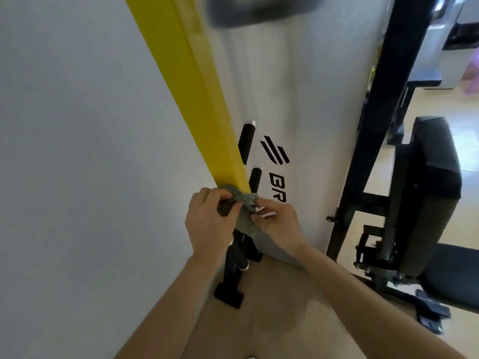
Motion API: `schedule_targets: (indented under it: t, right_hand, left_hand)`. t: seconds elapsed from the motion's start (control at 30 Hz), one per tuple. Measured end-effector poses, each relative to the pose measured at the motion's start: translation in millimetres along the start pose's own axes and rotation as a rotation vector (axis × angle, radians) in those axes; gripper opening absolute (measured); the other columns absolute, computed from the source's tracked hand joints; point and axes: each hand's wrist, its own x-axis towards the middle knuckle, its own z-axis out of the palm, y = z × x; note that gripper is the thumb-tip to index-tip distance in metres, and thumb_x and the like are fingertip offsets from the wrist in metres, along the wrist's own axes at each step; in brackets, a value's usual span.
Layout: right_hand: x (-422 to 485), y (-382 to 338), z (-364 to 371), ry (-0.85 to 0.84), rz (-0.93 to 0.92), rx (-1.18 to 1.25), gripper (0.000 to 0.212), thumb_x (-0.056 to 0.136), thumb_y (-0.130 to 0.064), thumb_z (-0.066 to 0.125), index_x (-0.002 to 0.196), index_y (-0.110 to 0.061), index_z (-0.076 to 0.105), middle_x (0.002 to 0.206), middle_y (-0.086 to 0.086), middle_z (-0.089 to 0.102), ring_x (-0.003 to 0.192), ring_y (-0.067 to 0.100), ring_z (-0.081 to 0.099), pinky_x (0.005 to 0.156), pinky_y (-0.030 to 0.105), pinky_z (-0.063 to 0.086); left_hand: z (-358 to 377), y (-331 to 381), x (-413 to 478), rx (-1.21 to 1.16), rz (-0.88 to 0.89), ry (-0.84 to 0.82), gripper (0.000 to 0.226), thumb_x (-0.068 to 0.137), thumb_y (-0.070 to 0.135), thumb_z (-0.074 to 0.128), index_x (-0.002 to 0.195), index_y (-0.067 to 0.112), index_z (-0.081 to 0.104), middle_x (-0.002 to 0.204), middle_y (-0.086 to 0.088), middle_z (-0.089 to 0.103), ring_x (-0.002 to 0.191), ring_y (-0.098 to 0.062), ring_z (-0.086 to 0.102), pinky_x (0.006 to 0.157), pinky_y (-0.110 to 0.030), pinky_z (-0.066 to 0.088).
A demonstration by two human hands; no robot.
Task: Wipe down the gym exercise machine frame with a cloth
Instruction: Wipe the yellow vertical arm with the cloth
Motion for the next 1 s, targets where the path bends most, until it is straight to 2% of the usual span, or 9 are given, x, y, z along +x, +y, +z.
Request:
schedule_targets:
  t: [0.1,0.2,0.27,0.4,0.53,0.67,0.73,0.8,1.0]
  right_hand:
    - [5.5,2.0,-6.4,-0.041,0.066,0.162,0.036,0.083,-0.003,0.079,0.105,-0.031,0.076,0.102,-0.010,0.076,0.097,0.018,0.072,0.086,0.035,0.059]
    - [18.8,-4.7,-14.3,-0.080,0.075,0.226,0.036,0.086,0.000,0.075,0.120,-0.013,0.073,0.111,0.002,0.076,0.104,0.020,0.072,0.097,0.044,0.056]
    - [31.9,-15.0,-21.0,-0.124,0.022,0.206,0.038,0.087,0.003,0.072,0.123,-0.009,0.070,0.111,0.003,0.075,0.104,0.018,0.071,0.095,0.041,0.057]
    - [49.6,-37.8,-32.2,-0.193,-0.116,0.154,0.046,0.085,0.008,0.070,0.123,-0.018,0.065,0.104,-0.011,0.073,0.094,0.000,0.069,0.084,0.020,0.054]
    - [43.0,-23.7,-26.8,-0.246,-0.112,0.058,0.045,0.086,0.004,0.071,0.125,-0.016,0.068,0.110,-0.008,0.074,0.105,0.003,0.068,0.094,0.027,0.054]
    - [23.2,-4.5,-29.1,-0.294,0.161,0.320,0.038,0.089,0.000,0.068,0.120,-0.022,0.073,0.115,0.007,0.074,0.113,0.028,0.068,0.099,0.052,0.054]
    - [15.2,-4.8,-30.0,-0.381,0.355,0.562,0.037,0.094,-0.004,0.065,0.130,-0.012,0.065,0.129,0.012,0.067,0.119,0.031,0.065,0.098,0.053,0.054]
    - [6.6,-6.2,-28.0,-0.417,0.396,0.680,0.040,0.096,-0.006,0.063,0.136,-0.015,0.061,0.138,0.009,0.060,0.121,0.029,0.064,0.096,0.054,0.055]
    - [-9.6,-11.0,-28.6,-0.364,0.424,0.881,0.028,0.095,0.004,0.056,0.122,-0.002,0.063,0.125,0.019,0.066,0.114,0.031,0.066,0.094,0.045,0.058]
  left_hand:
    - [6.6,1.5,-3.2,0.150,0.183,0.038,0.018,0.079,0.025,0.084,0.087,0.015,0.071,0.083,-0.002,0.069,0.075,-0.018,0.060,0.062,-0.023,0.046]
    - [10.0,8.8,-1.9,0.159,0.191,0.042,0.012,0.083,0.026,0.081,0.084,0.017,0.072,0.079,0.001,0.071,0.069,-0.015,0.060,0.058,-0.025,0.048]
    - [9.8,15.9,0.9,0.115,0.085,0.020,0.012,0.086,0.029,0.078,0.085,0.019,0.072,0.078,0.005,0.072,0.068,-0.013,0.061,0.058,-0.029,0.053]
    - [9.0,28.4,1.1,-0.050,-0.108,0.066,0.012,0.088,0.032,0.076,0.085,0.021,0.072,0.075,0.009,0.071,0.064,-0.008,0.063,0.061,-0.029,0.057]
    - [10.5,26.4,-4.3,0.012,-0.135,0.085,0.010,0.088,0.030,0.075,0.086,0.021,0.072,0.079,0.009,0.070,0.070,-0.010,0.063,0.066,-0.031,0.057]
    - [9.6,16.6,-16.5,0.130,-0.005,0.067,0.009,0.085,0.025,0.077,0.088,0.019,0.072,0.084,0.006,0.072,0.079,-0.014,0.058,0.065,-0.031,0.052]
    - [11.4,13.6,-26.2,0.186,0.089,0.054,0.012,0.083,0.026,0.079,0.088,0.017,0.075,0.084,0.005,0.074,0.082,-0.015,0.055,0.064,-0.030,0.049]
    - [13.1,12.0,-36.4,0.227,0.148,0.034,0.015,0.080,0.027,0.082,0.090,0.016,0.077,0.083,0.004,0.075,0.083,-0.017,0.053,0.066,-0.030,0.045]
    - [3.5,6.1,-49.8,0.188,0.307,-0.090,0.023,0.089,0.030,0.069,0.102,0.013,0.079,0.101,0.002,0.077,0.091,-0.020,0.062,0.076,-0.033,0.049]
